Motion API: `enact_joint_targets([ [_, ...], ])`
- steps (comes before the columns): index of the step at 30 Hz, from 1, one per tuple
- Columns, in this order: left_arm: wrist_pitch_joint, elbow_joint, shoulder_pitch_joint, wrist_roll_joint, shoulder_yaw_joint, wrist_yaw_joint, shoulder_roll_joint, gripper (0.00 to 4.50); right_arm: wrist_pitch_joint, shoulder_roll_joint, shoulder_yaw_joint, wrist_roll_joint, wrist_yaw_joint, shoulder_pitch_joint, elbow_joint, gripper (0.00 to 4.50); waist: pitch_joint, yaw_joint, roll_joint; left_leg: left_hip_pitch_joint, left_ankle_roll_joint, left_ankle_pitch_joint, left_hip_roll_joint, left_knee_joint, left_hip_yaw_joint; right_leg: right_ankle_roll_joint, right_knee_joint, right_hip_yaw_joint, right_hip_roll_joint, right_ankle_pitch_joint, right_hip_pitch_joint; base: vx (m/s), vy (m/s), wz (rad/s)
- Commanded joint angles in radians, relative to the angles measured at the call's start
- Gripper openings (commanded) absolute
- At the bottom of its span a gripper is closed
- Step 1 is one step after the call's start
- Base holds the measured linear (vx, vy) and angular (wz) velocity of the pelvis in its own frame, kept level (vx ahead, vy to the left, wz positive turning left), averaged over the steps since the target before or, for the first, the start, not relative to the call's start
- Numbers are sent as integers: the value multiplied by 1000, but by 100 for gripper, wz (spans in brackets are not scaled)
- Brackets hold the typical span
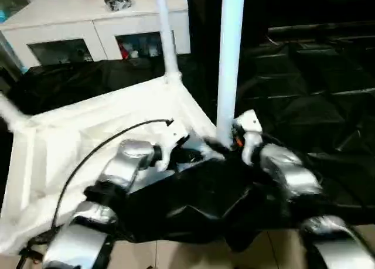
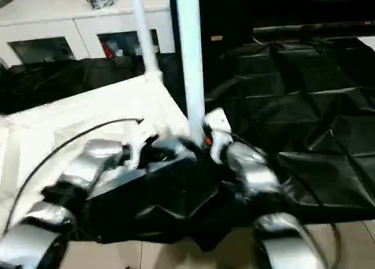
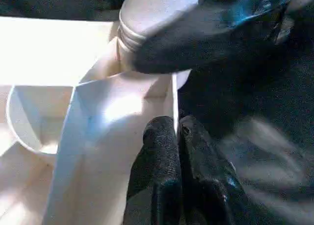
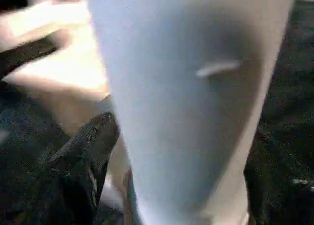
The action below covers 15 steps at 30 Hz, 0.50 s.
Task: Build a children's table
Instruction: Rotate leg to tighten
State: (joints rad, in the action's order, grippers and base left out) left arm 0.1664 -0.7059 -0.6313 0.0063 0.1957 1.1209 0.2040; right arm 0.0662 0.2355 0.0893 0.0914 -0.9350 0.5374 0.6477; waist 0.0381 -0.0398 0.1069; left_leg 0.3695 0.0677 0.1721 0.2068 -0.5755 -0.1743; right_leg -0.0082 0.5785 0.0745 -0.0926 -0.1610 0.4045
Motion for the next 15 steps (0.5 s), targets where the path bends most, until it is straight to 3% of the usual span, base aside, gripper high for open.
enact_joint_targets([
  [1,-33,64,-22,-35,38,51,-32,0,13,-45,136,21,-161,-13,-57,370,-66,-5,-20,-1,-135,194,11,51,-4,-252,-56,-24,-40,-169,-62,0,0,0],
  [5,-36,80,-12,-40,49,125,-1,0,66,20,158,54,-308,-39,-127,370,-61,-17,-25,-8,-107,241,15,57,-4,-225,-65,-28,-40,-277,-57,0,0,0],
  [11,-17,99,2,-48,60,195,39,0,128,83,200,69,-423,-79,-210,347,-64,-25,-26,-5,-103,206,15,56,-2,-225,-60,-31,-41,-238,-57,0,0,0],
  [12,-17,99,2,-48,59,193,39,0,133,84,200,70,-426,-80,-212,325,-65,-25,-25,-4,-104,202,16,55,-2,-229,-59,-31,-42,-232,-57,0,0,0],
  [15,-14,103,3,-47,57,183,32,0,144,83,194,75,-427,-83,-218,307,-63,-27,-28,-4,-99,208,14,56,-3,-223,-62,-30,-41,-261,-55,0,0,0],
])
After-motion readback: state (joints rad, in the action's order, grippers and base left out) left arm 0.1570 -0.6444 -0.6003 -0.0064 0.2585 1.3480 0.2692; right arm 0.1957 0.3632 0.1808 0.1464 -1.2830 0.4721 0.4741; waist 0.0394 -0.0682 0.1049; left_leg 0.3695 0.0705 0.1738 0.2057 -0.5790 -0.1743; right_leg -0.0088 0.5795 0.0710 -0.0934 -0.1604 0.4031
